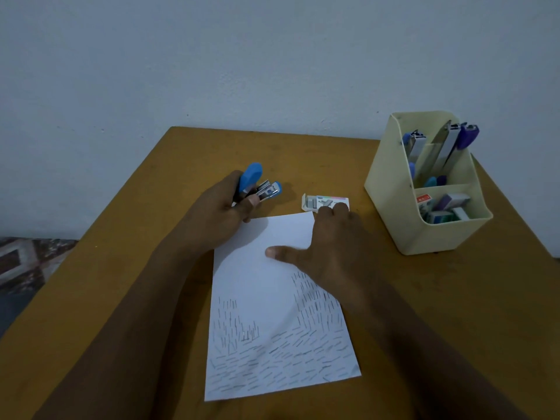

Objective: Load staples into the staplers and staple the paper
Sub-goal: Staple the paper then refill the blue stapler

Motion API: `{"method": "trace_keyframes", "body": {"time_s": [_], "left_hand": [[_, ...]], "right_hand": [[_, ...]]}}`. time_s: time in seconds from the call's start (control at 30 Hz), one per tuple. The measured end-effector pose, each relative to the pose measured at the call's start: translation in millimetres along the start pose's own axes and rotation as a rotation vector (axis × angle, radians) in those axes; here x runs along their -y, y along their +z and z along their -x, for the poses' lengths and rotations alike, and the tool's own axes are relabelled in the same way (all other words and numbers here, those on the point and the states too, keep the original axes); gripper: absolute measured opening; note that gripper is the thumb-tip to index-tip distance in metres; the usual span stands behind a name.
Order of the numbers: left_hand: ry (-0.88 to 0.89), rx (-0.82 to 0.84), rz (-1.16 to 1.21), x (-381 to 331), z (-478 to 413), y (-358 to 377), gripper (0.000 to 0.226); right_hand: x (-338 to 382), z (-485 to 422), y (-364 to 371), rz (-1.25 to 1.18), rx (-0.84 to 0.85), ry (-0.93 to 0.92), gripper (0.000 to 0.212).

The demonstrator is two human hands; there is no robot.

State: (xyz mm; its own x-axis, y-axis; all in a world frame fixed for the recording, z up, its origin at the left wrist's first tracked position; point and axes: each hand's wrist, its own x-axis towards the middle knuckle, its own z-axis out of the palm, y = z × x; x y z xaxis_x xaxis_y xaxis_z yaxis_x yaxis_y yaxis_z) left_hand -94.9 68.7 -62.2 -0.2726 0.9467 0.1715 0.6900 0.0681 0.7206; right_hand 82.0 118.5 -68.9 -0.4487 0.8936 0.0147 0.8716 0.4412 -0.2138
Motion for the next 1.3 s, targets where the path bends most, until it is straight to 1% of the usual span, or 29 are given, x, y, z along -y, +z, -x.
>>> {"method": "trace_keyframes", "body": {"time_s": [0.1,0.17,0.27,0.33,0.43,0.57,0.63,0.77,0.83,0.9,0.93,1.0,1.07,1.1,1.17,1.3], "left_hand": [[-0.013,-0.045,-0.035,3,-2,0,0.007],[-0.033,-0.072,-0.063,5,-2,1,0.01],[-0.052,-0.068,-0.096,5,-3,1,0.01],[-0.05,-0.056,-0.105,5,-3,2,0.009],[-0.06,-0.051,-0.072,5,-3,2,0.012],[-0.075,-0.072,-0.032,6,-3,0,0.014],[-0.071,-0.094,-0.025,6,-3,-1,0.014],[-0.086,-0.13,-0.007,5,-1,-4,0.015],[-0.091,-0.145,0.001,5,-1,-5,0.016],[-0.093,-0.164,0.01,4,-1,-5,0.015],[-0.094,-0.17,0.018,3,-1,-5,0.014],[-0.092,-0.186,0.039,1,-1,-5,0.012],[-0.095,-0.21,0.059,0,0,-6,0.013],[-0.095,-0.222,0.074,0,0,-6,0.013],[-0.094,-0.243,0.114,-1,0,-7,0.015],[-0.115,-0.225,0.135,1,1,-14,0.018]], "right_hand": [[-1,2,-2,-0.042,-0.002,-0.014,0.103],[0,0,-1,-0.097,0.008,0.011,0.099],[-1,-3,2,-0.179,0.025,0.051,0.096],[-3,-5,3,-0.214,0.014,0.061,0.09],[-6,-4,3,-0.25,-0.067,0.025,0.065],[-8,-5,9,-0.323,-0.266,-0.042,0.025],[-8,-8,10,-0.429,-0.309,-0.075,0.015],[-11,-11,6,-0.602,-0.356,-0.113,0.014],[-12,-12,3,-0.703,-0.372,-0.085,0.013],[-12,-15,-1,-0.879,-0.373,-0.018,0.012],[-12,-15,-3,-0.968,-0.357,0.014,0.011],[-14,-16,-6,-1.126,-0.272,0.06,0.012],[-16,-16,-8,-1.26,-0.179,0.077,0.019],[-17,-16,-9,-1.3,-0.159,0.074,0.022],[-19,-16,-11,-1.324,-0.172,0.064,0.024],[-25,-19,-15,-1.344,-0.279,0.078,0.025]]}}
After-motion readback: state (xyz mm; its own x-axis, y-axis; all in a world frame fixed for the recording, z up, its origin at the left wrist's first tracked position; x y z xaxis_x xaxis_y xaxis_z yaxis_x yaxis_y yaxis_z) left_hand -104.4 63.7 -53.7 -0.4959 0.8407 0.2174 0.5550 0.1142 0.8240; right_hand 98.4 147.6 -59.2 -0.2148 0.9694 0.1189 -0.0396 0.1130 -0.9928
